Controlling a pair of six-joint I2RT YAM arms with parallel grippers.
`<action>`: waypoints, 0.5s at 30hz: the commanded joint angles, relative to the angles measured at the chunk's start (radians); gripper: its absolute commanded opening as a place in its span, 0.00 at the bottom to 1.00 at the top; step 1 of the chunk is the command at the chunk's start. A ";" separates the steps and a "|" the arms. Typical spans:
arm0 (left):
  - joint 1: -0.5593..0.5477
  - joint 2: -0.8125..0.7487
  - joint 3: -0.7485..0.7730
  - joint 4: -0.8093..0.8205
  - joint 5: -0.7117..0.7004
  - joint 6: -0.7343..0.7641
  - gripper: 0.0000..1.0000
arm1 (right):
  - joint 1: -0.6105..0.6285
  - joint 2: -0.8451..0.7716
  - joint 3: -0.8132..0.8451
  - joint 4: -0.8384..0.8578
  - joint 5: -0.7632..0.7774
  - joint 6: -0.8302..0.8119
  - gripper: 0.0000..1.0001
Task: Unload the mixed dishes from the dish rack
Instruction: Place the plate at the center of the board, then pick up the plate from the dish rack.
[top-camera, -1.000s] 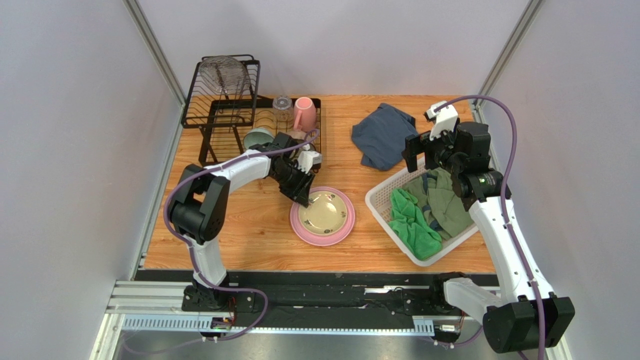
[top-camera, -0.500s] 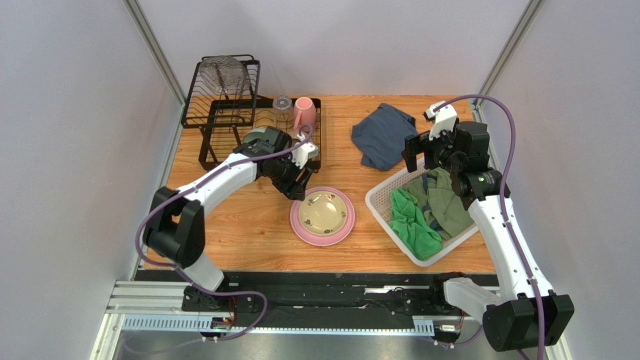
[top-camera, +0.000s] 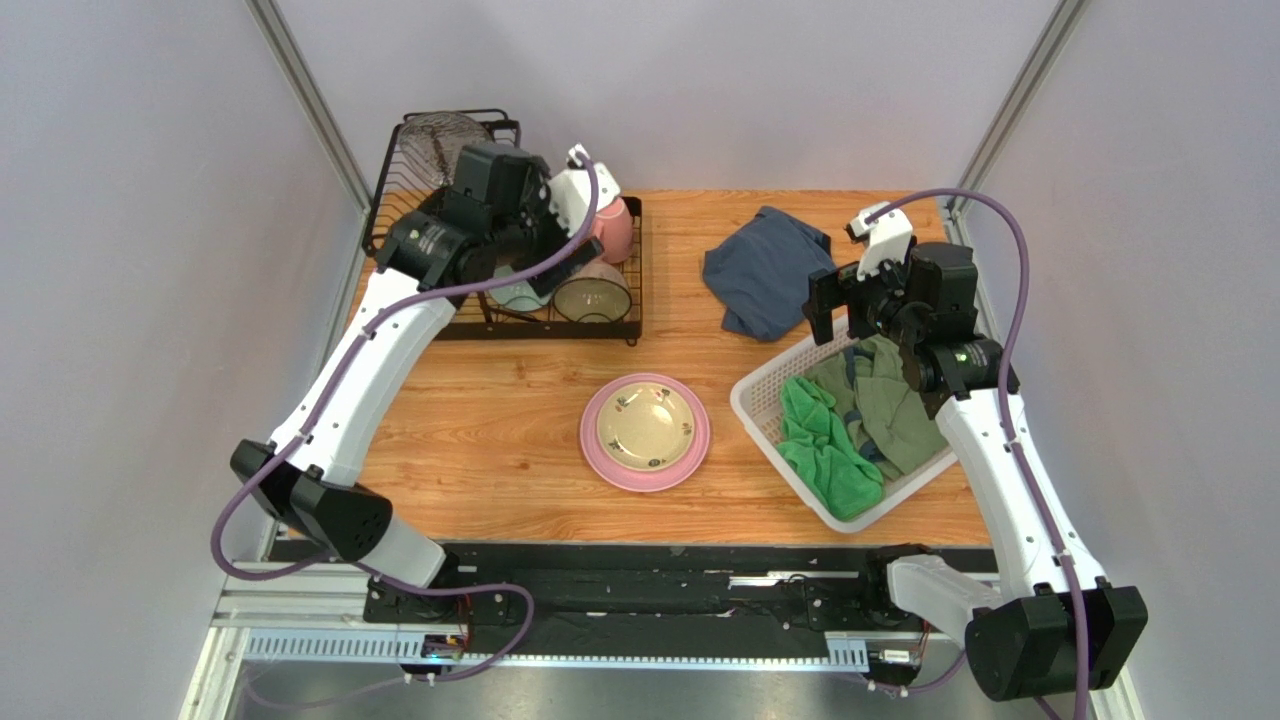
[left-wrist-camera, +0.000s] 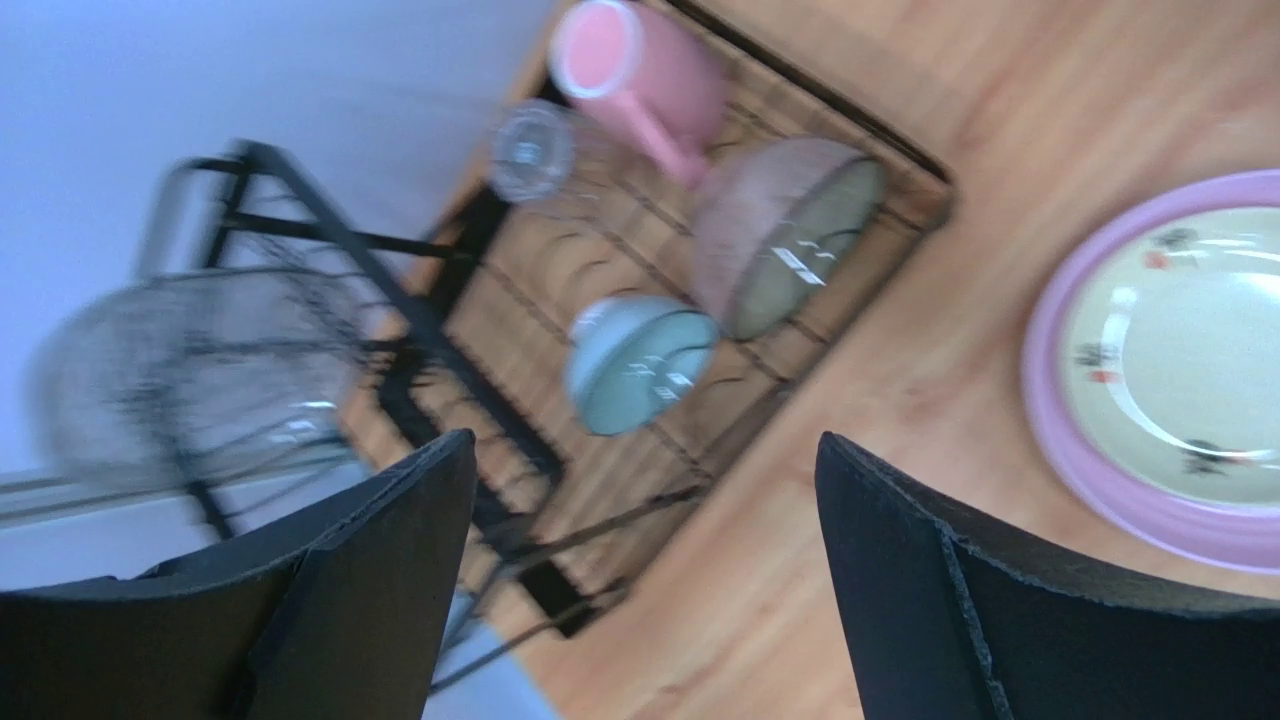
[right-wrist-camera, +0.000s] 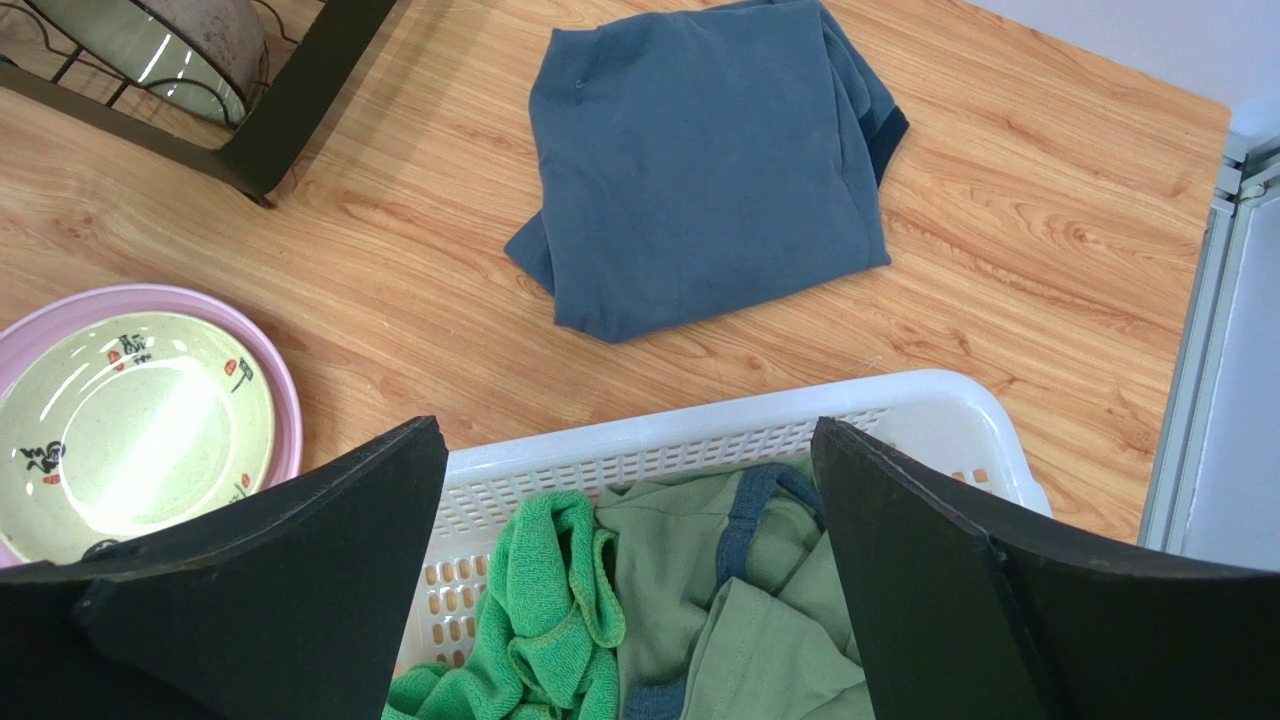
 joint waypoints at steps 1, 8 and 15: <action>0.032 0.124 0.208 -0.123 -0.191 0.215 0.91 | 0.001 -0.016 0.048 0.008 -0.005 0.002 0.99; 0.069 0.266 0.378 -0.064 -0.310 0.606 0.91 | 0.001 -0.021 0.048 0.007 -0.011 0.001 0.99; 0.094 0.372 0.425 0.041 -0.433 0.864 0.91 | 0.001 -0.028 0.047 0.008 -0.016 0.001 0.99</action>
